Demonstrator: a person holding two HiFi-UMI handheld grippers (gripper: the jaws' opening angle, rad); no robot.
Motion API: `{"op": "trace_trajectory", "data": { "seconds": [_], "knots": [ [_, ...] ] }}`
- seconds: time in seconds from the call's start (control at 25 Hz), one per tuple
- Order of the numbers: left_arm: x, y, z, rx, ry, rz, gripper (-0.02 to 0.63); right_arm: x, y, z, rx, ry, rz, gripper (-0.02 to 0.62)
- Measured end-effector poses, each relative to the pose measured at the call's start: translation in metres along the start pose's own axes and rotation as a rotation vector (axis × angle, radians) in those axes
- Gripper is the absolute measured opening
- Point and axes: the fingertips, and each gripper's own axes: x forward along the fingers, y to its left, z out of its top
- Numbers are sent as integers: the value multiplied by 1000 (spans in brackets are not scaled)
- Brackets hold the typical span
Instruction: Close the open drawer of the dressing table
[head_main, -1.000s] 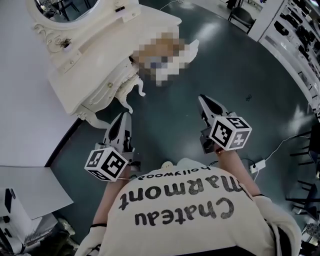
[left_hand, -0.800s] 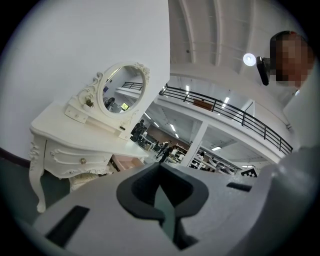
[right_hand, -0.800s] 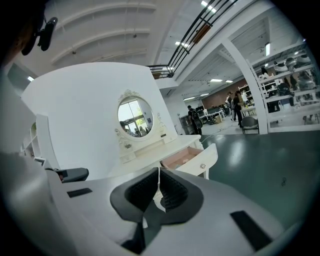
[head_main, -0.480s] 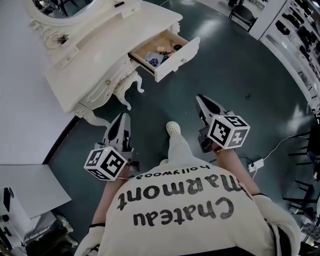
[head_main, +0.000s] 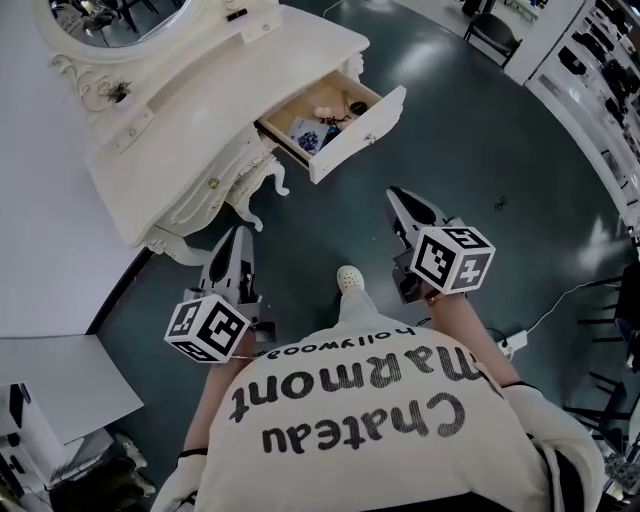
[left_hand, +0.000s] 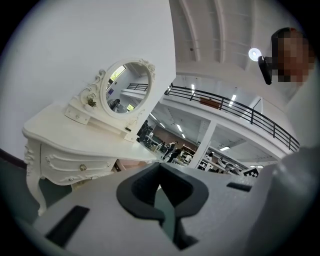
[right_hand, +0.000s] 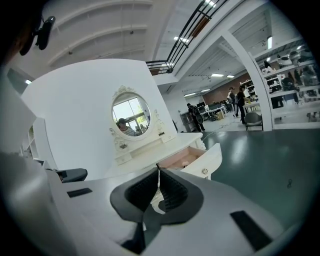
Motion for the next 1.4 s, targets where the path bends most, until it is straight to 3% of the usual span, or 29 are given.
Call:
{"op": "trace_trajectory", "data": {
  "seconds": [0.56,0.96,1.04,1.12,1.4],
  "knots": [
    [96,16,23,-26,-16,61,8,86,-62,56,-1,39,35,31],
    [139,32,22,-52,-10,139,8,142,-132,9,10,173,12,40],
    [146,34,19,-53,-6,150,8,150,-143,-1,8,208,10,78],
    [152,36,15,-55,0,165,8,158,-152,-10,4,245,14,155],
    [167,47,14,-55,1,221,8,185,-183,-42,3,346,8,153]
  ]
}}
